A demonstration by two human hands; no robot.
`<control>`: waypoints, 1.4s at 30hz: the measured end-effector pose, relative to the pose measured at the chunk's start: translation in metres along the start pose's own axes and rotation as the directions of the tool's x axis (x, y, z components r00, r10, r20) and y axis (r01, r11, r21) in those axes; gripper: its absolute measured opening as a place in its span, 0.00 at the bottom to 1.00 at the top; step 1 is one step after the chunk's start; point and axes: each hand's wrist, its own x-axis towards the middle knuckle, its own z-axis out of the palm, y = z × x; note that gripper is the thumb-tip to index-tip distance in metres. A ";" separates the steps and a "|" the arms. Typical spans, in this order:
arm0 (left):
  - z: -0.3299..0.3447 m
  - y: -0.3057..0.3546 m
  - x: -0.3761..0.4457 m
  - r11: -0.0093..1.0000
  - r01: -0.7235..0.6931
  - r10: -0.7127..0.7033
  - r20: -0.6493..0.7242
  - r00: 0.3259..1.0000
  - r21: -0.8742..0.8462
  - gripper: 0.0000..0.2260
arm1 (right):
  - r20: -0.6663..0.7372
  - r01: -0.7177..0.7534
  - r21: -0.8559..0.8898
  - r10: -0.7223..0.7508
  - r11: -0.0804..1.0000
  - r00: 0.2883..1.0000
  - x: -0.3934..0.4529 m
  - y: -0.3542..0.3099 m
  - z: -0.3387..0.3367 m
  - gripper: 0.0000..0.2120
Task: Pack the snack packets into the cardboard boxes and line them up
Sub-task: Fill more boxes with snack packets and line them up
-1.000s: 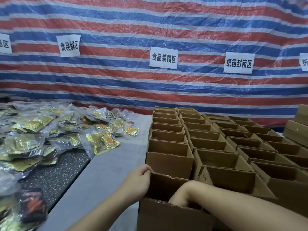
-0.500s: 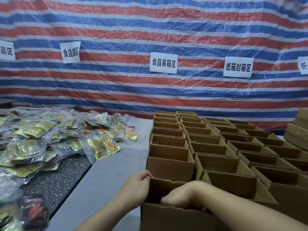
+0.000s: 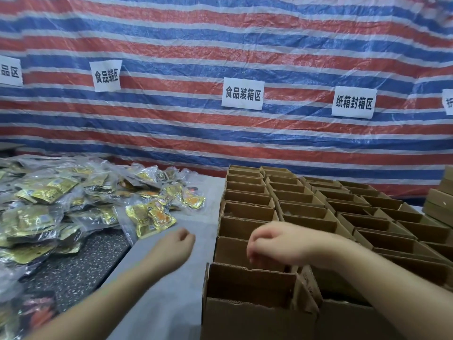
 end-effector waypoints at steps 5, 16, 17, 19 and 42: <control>-0.017 -0.038 0.091 0.970 0.237 -0.242 -0.164 0.956 -0.048 0.12 | -0.291 -0.004 -0.095 -0.024 0.995 0.956 0.051 0.011 -0.022 0.08; 0.008 -0.124 0.233 0.815 0.579 -0.530 -0.400 0.747 0.000 0.49 | -0.291 0.050 -0.273 -0.132 0.961 0.948 0.150 0.044 -0.038 0.06; 0.010 -0.130 0.243 0.796 0.602 -0.570 -0.409 0.712 -0.062 0.55 | -0.278 0.061 -0.287 -0.144 0.956 0.950 0.153 0.046 -0.039 0.07; 0.014 -0.138 0.259 0.767 0.619 -0.627 -0.401 0.668 -0.169 0.60 | -0.269 0.102 -0.291 -0.184 0.951 0.945 0.156 0.048 -0.041 0.09; -0.047 -0.041 0.165 0.837 0.079 -0.296 -0.328 0.897 -0.541 0.22 | -0.418 0.163 -0.084 -0.183 0.983 0.890 0.092 0.008 -0.034 0.17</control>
